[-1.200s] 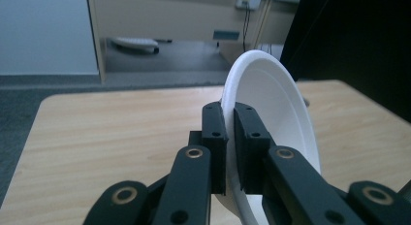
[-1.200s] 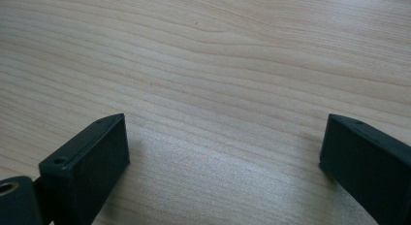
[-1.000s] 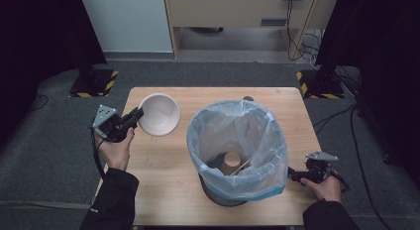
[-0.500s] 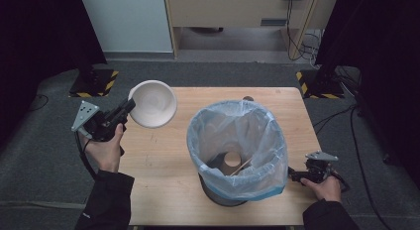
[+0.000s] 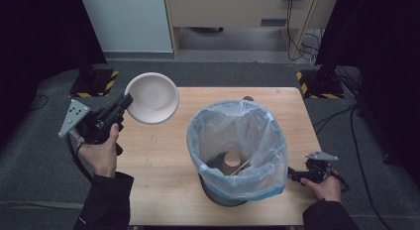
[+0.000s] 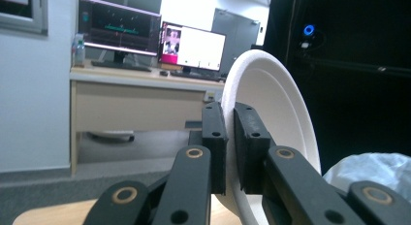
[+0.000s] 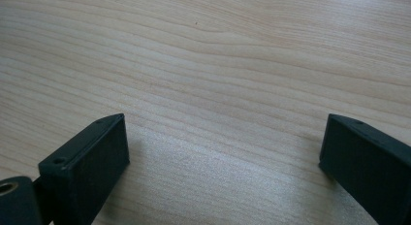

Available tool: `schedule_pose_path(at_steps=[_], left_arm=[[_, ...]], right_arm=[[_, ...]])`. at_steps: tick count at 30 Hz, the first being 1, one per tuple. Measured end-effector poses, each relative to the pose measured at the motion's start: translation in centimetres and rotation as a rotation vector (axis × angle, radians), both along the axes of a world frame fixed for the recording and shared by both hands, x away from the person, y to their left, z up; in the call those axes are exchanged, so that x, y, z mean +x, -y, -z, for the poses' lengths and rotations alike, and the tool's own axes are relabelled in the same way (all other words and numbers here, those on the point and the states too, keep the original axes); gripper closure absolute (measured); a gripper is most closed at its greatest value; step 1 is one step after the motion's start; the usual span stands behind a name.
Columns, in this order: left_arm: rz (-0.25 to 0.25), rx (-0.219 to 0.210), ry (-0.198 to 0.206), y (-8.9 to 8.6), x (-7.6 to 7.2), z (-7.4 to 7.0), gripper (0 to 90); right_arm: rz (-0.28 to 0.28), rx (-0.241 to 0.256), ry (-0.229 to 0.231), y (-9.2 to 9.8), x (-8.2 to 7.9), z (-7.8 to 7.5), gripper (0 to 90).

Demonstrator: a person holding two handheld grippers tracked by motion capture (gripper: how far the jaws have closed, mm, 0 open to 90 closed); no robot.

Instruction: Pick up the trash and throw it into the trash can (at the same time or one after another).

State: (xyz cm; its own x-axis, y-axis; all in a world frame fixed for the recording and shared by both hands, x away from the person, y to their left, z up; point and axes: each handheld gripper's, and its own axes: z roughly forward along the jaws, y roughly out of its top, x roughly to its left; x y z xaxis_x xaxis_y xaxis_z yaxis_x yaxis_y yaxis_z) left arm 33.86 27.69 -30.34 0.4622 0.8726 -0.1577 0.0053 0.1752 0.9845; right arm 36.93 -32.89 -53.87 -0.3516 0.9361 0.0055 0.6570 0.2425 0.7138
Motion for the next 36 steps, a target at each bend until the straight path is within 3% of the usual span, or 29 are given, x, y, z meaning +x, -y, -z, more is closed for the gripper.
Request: schedule_pose_path(at_steps=[10, 27, 36], left_arm=[[0.034, -0.023, 0.084, 0.7, -1.7, -1.8, 83.8], [0.114, -0.04, 0.168, 2.9, -3.6, -3.9, 83.8], [0.16, -0.026, 0.187, 4.6, -4.1, -4.7, 83.8]], right_arm=[[0.0, -0.001, 0.0, 0.0, 0.0, 0.0, 3.9], [0.002, -0.001, 0.0, 0.0, 0.0, 0.0, 4.0], [0.007, 0.0, -0.001, -0.1, -0.1, 0.0, 4.1]])
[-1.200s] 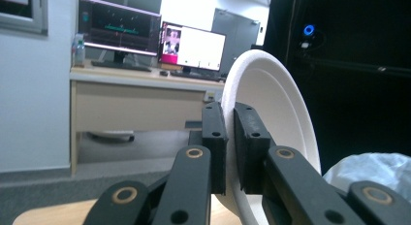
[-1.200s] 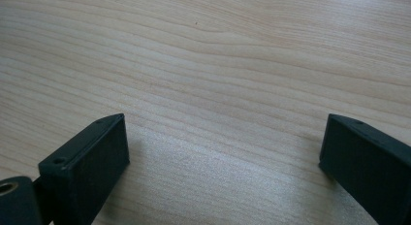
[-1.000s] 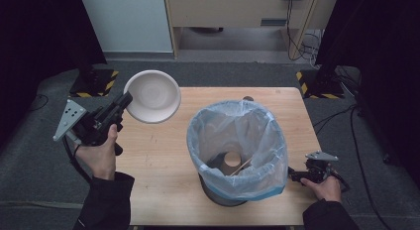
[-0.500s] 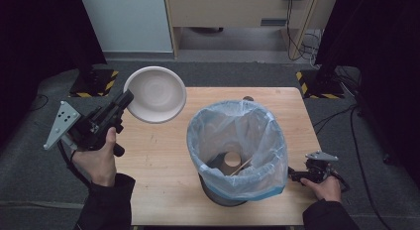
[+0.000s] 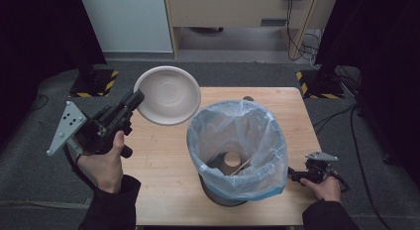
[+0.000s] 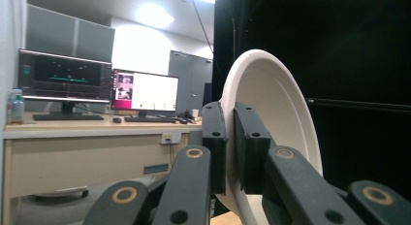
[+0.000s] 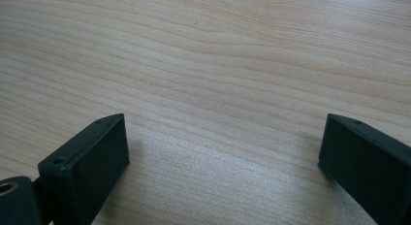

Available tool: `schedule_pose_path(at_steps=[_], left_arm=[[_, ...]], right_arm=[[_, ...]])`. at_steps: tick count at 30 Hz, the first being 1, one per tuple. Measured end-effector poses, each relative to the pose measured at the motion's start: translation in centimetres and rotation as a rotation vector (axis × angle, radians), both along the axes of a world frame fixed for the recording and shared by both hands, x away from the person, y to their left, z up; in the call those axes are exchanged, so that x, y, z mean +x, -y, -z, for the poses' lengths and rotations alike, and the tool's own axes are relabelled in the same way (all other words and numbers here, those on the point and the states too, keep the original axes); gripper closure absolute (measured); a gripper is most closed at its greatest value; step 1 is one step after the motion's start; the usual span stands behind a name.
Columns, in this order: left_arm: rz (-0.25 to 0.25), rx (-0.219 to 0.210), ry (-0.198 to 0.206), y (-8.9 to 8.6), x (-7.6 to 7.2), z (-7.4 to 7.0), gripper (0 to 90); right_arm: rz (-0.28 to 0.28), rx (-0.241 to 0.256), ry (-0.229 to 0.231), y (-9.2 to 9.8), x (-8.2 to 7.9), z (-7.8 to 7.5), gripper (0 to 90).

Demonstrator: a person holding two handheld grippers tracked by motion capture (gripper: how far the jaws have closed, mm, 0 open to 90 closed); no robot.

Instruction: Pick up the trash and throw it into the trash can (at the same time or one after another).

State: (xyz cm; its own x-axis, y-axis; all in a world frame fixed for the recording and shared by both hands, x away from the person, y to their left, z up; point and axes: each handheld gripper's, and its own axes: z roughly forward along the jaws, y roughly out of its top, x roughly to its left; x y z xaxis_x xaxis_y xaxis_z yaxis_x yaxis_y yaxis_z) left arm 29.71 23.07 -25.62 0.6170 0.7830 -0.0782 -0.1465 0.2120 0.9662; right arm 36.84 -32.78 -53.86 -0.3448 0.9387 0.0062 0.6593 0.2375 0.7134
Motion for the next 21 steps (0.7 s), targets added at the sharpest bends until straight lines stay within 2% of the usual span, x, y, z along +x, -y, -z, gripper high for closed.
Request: schedule_pose_path(at_steps=[8, 10, 11, 14, 21], left_arm=[[0.058, 0.028, 0.011, 3.0, 0.5, -0.2, 83.8], [0.084, 0.035, -0.004, 3.9, 0.6, -0.1, 83.8], [0.088, 0.042, 0.007, 4.3, 0.7, -0.1, 83.8], [0.118, 0.056, -0.01, 5.4, 0.8, 0.2, 83.7], [0.209, 0.131, -0.052, 8.6, 1.5, 1.3, 83.5]], right_arm=[[0.0, 0.0, 0.0, 0.0, 0.0, 0.0, 4.1], [0.0, 0.001, 0.0, 0.0, 0.0, 0.0, 4.1], [0.0, 0.001, 0.0, 0.0, 0.0, 0.0, 4.1], [0.001, 0.001, 0.0, 0.0, 0.0, 0.0, 4.1], [0.0, 0.0, 0.0, 0.0, 0.0, 0.0, 4.1]])
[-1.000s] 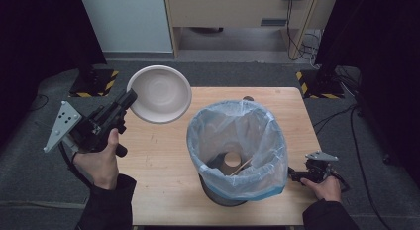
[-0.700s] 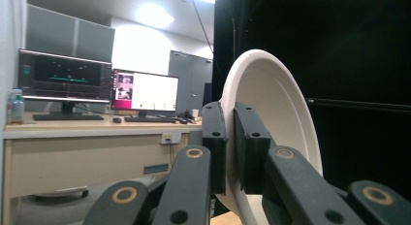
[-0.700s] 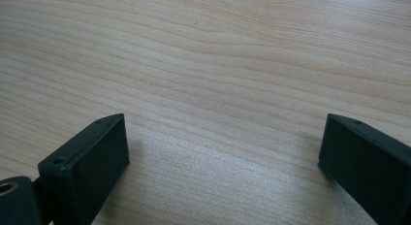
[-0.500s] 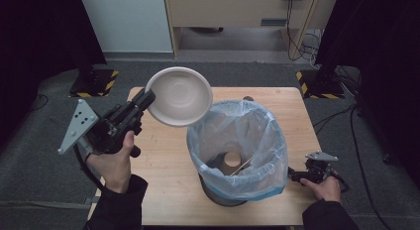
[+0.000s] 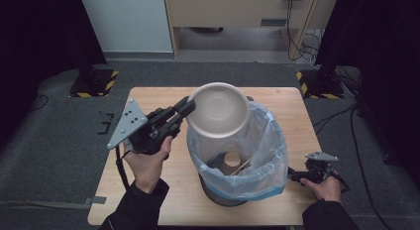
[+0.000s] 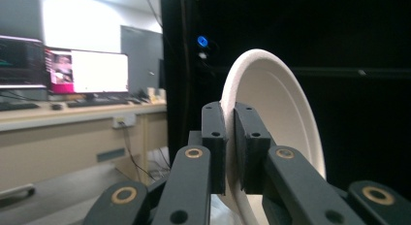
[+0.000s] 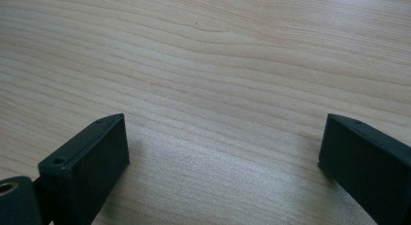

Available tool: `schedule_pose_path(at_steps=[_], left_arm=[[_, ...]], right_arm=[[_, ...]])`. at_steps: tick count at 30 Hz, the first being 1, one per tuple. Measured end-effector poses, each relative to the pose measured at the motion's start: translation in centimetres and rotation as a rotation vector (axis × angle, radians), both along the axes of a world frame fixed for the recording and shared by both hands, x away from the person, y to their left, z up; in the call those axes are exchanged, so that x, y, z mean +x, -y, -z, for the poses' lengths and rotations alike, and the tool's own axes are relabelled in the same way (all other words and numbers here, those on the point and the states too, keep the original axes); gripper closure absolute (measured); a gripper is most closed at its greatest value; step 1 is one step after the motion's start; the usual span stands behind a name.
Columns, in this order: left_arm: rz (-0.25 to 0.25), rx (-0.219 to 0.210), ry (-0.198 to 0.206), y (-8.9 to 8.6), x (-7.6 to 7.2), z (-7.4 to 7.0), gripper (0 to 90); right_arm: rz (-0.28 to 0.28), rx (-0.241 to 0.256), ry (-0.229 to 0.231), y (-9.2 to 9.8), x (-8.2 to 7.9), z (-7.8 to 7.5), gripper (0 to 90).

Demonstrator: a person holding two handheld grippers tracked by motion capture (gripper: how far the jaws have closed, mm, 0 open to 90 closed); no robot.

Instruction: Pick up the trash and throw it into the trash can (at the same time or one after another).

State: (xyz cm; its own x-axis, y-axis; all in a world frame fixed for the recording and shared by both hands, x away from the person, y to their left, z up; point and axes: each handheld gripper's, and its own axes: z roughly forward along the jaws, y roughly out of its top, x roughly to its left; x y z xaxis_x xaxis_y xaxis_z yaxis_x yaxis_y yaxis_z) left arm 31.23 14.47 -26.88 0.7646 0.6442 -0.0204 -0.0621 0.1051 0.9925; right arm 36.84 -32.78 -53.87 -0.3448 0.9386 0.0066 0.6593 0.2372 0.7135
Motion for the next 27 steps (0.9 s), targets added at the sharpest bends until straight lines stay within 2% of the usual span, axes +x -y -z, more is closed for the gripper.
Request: schedule_pose_path(at_steps=[3, 8, 13, 20, 26, 27], left_arm=[[0.051, 0.012, -0.029, 1.0, 0.4, 0.7, 81.9], [0.049, 0.03, -0.049, 1.0, 0.5, 1.3, 71.7], [-0.012, 0.043, -0.062, -0.9, 0.0, 1.5, 60.0], [-0.097, 0.089, -0.104, -4.1, -0.6, 2.8, 51.1], [-0.148, 0.123, -0.177, -6.1, -0.7, 5.6, 45.2], [-0.157, 0.13, -0.203, -6.5, -0.6, 6.4, 43.7]], right_arm=[[0.0, 0.0, 0.0, 0.0, 0.0, 0.0, 4.1], [-0.001, 0.0, 0.0, 0.0, 0.0, 0.0, 4.1], [0.001, 0.001, 0.0, 0.0, 0.0, 0.0, 4.1], [0.001, 0.001, 0.0, 0.0, 0.0, 0.0, 4.1], [0.0, 0.0, 0.001, 0.0, 0.0, 0.0, 4.1], [0.001, 0.001, 0.0, 0.0, 0.0, 0.0, 4.1]])
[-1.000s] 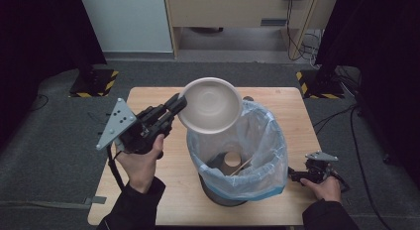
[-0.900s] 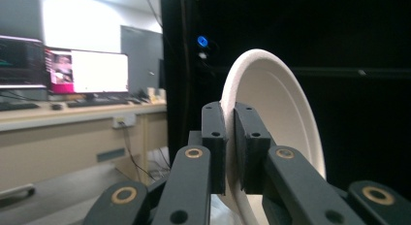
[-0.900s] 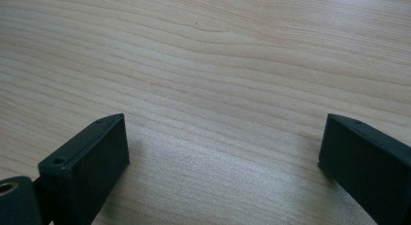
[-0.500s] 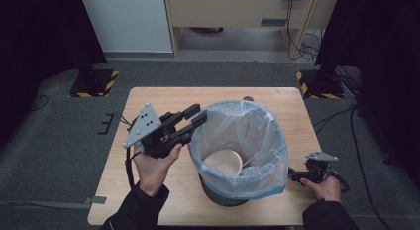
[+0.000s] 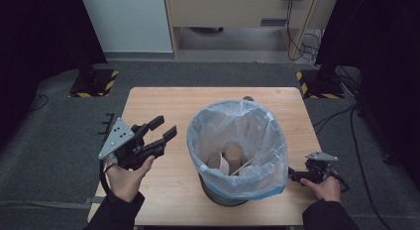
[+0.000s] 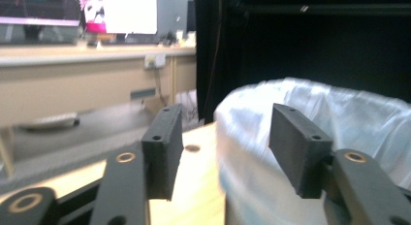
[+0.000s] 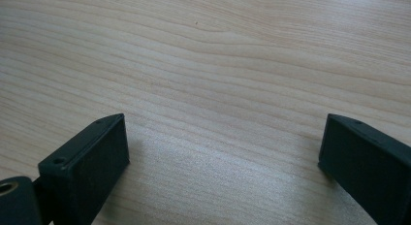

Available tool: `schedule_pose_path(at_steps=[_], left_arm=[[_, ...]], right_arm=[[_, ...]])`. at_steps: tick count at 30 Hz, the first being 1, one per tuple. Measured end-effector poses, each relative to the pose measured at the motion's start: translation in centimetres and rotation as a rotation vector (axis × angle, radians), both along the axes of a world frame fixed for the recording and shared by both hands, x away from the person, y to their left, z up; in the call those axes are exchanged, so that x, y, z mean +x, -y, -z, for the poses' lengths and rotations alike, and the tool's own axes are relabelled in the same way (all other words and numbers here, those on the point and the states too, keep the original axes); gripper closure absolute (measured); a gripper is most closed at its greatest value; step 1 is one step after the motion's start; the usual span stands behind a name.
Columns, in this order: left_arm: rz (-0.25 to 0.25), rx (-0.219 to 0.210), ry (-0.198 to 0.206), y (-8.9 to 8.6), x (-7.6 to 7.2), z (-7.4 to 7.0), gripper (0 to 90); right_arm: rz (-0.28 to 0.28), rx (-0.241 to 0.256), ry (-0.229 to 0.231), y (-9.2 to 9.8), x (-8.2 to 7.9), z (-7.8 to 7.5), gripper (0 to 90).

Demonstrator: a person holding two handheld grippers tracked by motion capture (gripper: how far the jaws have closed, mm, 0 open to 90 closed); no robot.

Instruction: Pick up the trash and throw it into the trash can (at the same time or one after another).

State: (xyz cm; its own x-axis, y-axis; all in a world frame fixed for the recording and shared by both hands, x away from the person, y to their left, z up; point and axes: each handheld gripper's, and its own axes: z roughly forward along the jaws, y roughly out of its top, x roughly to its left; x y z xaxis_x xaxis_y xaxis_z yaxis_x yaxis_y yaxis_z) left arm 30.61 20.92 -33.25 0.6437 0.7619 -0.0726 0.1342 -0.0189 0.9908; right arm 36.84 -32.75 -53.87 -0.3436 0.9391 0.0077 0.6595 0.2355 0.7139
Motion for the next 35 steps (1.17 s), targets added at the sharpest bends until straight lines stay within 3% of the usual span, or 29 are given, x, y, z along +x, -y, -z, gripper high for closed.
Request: schedule_pose_path(at_steps=[14, 19, 23, 35], left_arm=[[-0.116, 0.143, -0.289, -3.6, 1.0, 10.2, 31.8], [-0.156, 0.211, -0.402, -5.0, 1.7, 13.2, 28.8], [-0.187, 0.281, -0.444, -5.9, 2.2, 14.8, 26.6], [-0.281, 0.336, -0.571, -8.7, 3.5, 17.2, 20.8]], right_arm=[[0.0, 0.0, 0.0, 0.0, 0.0, 0.0, 4.1], [-0.003, -0.002, 0.0, 0.0, 0.0, 0.0, 4.1], [-0.004, -0.001, 0.001, 0.0, 0.0, 0.0, 4.1], [-0.006, 0.001, -0.001, 0.0, 0.0, 0.0, 3.8]])
